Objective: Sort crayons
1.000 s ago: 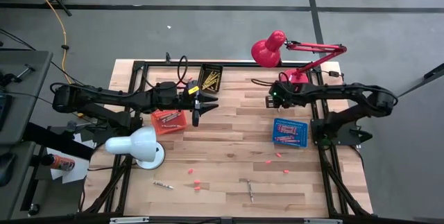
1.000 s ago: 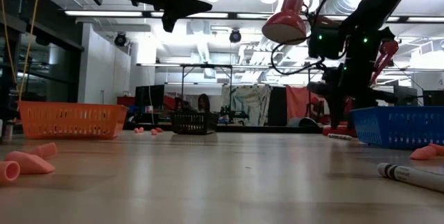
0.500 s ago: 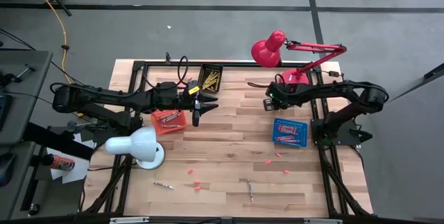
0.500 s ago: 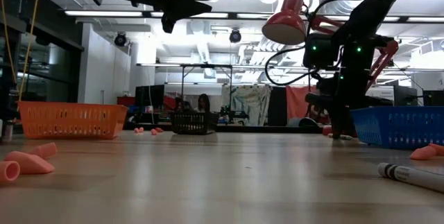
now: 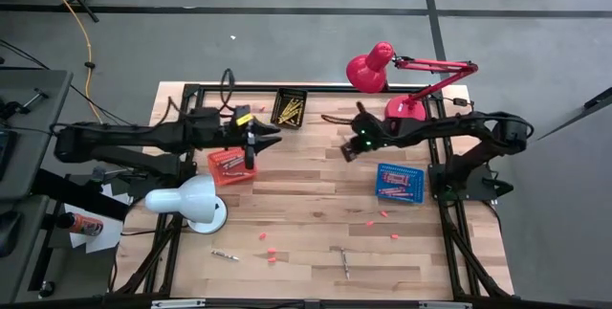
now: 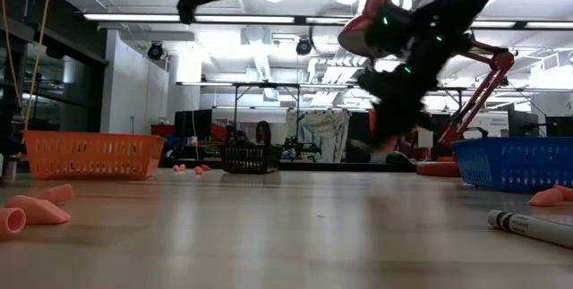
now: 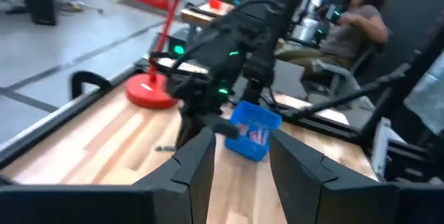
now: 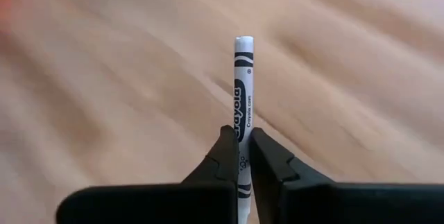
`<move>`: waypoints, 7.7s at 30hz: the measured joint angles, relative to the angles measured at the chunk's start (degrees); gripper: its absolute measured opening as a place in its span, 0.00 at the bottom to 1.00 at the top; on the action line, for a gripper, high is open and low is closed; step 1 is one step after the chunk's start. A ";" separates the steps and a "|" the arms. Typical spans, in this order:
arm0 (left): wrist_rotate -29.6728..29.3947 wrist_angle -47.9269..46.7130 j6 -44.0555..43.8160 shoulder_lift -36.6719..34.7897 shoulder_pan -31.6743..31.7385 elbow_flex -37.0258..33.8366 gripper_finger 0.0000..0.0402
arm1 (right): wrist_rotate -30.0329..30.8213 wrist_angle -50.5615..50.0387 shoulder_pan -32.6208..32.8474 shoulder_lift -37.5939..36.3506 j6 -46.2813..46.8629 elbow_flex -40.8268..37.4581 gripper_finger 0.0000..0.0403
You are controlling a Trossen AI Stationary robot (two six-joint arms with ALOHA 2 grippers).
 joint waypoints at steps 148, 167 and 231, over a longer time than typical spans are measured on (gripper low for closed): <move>-2.47 22.31 -17.57 -2.81 -0.05 -0.09 0.31 | -35.14 -27.36 1.64 30.45 -36.36 55.43 0.42; -0.92 19.00 -14.47 -2.77 -0.05 -0.09 0.31 | -32.55 -27.61 2.47 30.45 -24.77 55.43 0.42; 1.14 -16.43 -13.51 -8.82 -0.07 -0.04 0.31 | -22.67 -45.06 12.45 14.37 -36.72 37.96 0.42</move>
